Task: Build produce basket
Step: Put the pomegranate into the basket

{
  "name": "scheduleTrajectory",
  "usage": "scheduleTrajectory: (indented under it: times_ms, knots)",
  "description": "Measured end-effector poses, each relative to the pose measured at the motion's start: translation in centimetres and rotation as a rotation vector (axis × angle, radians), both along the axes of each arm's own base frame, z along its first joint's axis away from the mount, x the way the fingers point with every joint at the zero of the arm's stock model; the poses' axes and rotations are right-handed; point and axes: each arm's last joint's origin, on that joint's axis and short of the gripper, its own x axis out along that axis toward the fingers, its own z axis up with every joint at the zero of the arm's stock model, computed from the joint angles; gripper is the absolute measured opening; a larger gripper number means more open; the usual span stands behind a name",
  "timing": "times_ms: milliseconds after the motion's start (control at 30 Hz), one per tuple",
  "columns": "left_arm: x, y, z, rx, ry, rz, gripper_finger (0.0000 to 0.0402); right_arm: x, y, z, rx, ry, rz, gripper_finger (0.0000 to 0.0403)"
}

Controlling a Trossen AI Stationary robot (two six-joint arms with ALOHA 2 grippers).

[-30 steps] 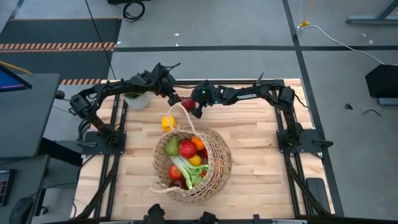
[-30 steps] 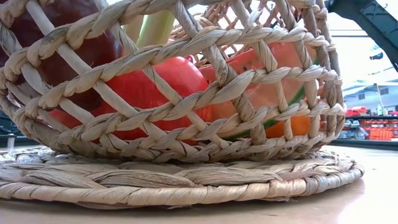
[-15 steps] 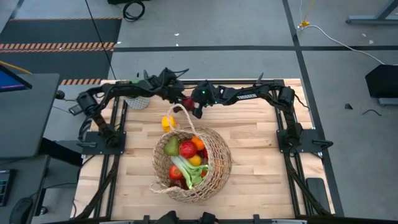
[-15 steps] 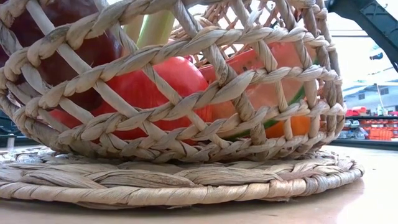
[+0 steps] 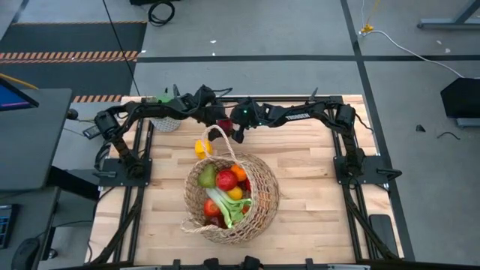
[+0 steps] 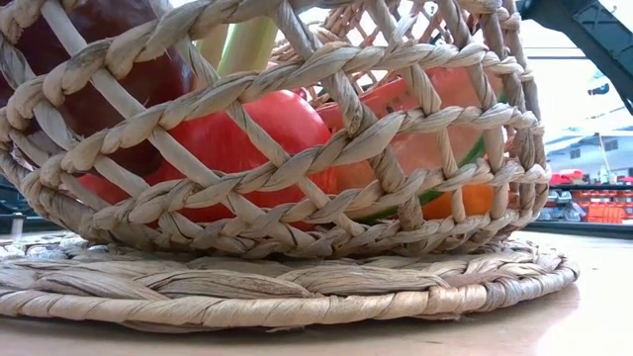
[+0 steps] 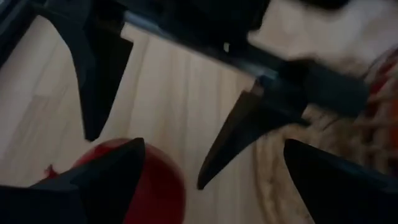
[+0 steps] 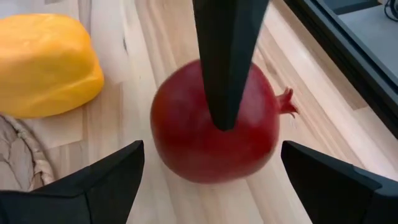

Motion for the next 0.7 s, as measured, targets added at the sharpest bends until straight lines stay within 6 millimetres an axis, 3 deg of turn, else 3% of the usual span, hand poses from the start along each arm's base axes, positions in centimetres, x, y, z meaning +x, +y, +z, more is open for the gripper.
scheduleTrajectory:
  times_ms: [133,367,700]
  knots:
    - [-0.3,0.5,-0.2,0.171,0.082,0.048,0.0391,0.0,0.0,-0.1,0.005,0.006,-0.003,0.0381]
    - [-0.8,0.9,-0.2,0.31,0.168,0.073,0.0391,0.0,0.1,-0.1,0.022,0.004,-0.015,0.0381]
    - [-2.7,0.2,3.7,0.379,0.174,0.098,0.0391,-0.1,0.1,-0.1,0.027,0.008,-0.018,0.0381]
